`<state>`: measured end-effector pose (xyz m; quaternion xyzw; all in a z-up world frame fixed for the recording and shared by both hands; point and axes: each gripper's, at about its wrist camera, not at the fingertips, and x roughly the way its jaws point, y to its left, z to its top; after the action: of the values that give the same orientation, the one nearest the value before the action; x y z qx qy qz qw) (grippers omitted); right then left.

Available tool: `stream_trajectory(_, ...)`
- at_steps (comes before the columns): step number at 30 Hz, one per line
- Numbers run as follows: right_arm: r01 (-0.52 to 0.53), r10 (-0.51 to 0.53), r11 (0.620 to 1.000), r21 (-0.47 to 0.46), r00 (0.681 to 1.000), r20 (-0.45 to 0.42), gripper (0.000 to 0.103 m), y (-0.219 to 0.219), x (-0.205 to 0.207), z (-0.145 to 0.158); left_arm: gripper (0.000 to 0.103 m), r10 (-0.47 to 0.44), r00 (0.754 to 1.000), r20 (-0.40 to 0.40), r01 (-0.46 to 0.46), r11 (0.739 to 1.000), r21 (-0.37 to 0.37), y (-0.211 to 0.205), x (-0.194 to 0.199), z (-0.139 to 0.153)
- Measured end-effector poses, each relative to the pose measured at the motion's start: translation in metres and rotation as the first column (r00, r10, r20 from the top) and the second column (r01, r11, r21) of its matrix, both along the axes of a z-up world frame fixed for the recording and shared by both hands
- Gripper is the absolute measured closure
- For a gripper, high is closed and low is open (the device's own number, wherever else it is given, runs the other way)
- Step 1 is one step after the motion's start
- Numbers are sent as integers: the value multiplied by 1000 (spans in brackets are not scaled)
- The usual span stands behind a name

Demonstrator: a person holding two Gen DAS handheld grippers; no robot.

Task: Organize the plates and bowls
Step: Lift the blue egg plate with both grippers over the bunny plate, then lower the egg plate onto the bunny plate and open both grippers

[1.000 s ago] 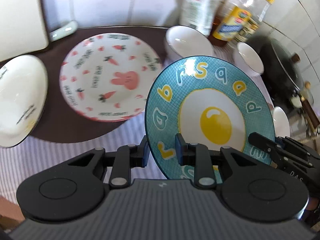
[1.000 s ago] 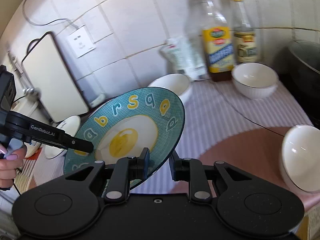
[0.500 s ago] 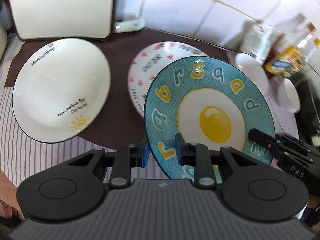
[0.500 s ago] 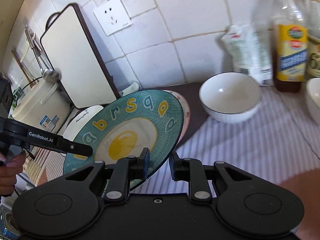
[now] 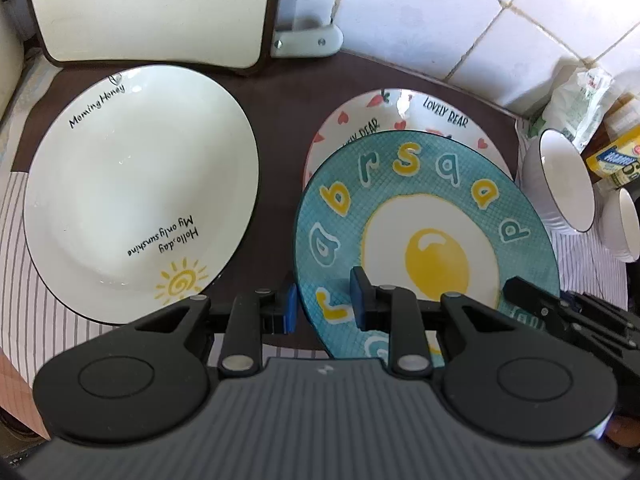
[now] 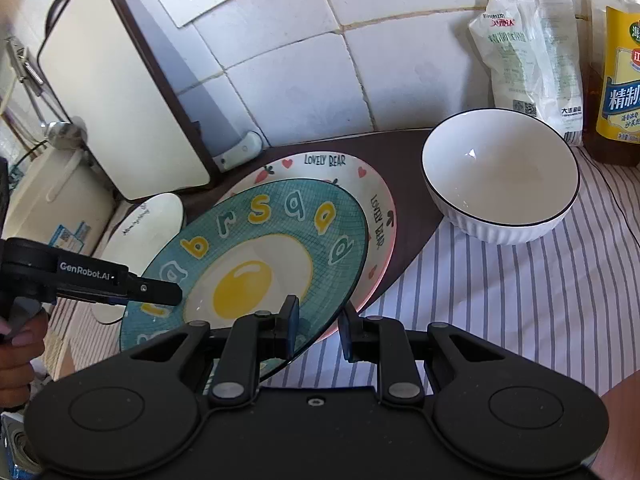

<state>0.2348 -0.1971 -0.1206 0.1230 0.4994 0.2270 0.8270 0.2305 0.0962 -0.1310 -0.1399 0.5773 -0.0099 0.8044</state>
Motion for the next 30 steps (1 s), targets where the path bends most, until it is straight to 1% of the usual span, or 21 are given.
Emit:
stream_trajectory(2,10,-10,1000,-21,1000,-24,77,2,3,0,79,-2,1000,-16,2,1000,-9,0,2,-2)
stream_trajectory(4,24,-26,998,-50,998,-49,77,5,4,3,79,-14,1000,-15,14,1000,8,-4,3,-2)
stream_trajectory(7,29,-33,996,-90,998,-46,77,8,7,6,79,-7,999,-31,7,1000,-9,-3,6,-5)
stream_trajectory(10,30,-36,992,-125,998,-46,75,12,11,6,79,-6,999,-33,7,1000,6,-5,8,-6)
stream_trajectory(12,7,-10,984,-180,1000,-19,71,19,11,5,79,-7,999,-32,8,1000,30,-9,8,-6)
stream_trajectory(13,-9,13,976,-216,1000,16,69,24,9,6,79,-2,1000,-31,3,999,32,-9,9,-7)
stream_trajectory(15,-41,73,949,-312,993,91,65,36,3,8,79,2,1000,-30,-2,1000,26,-10,9,-8)
stream_trajectory(16,-43,85,939,-341,990,109,64,38,2,8,79,6,1000,-30,-6,1000,26,-10,9,-8)
stream_trajectory(17,-38,82,938,-345,990,114,64,38,4,6,79,5,1000,-28,-4,999,33,-11,9,-8)
stream_trajectory(20,-22,52,954,-300,994,95,64,29,13,0,79,3,1000,-20,-2,998,62,-16,11,-7)
stream_trajectory(22,-9,39,955,-297,995,95,64,27,17,-4,79,9,1000,-19,-7,997,72,-18,13,-7)
stream_trajectory(24,6,25,955,-295,995,101,64,27,19,-7,79,22,1000,-21,-20,997,74,-20,13,-7)
stream_trajectory(28,24,7,957,-290,995,104,64,28,19,-9,79,19,1000,-15,-18,998,64,-23,10,-10)
stream_trajectory(30,33,0,955,-294,994,112,62,30,20,-10,79,17,1000,-12,-16,998,61,-24,7,-11)
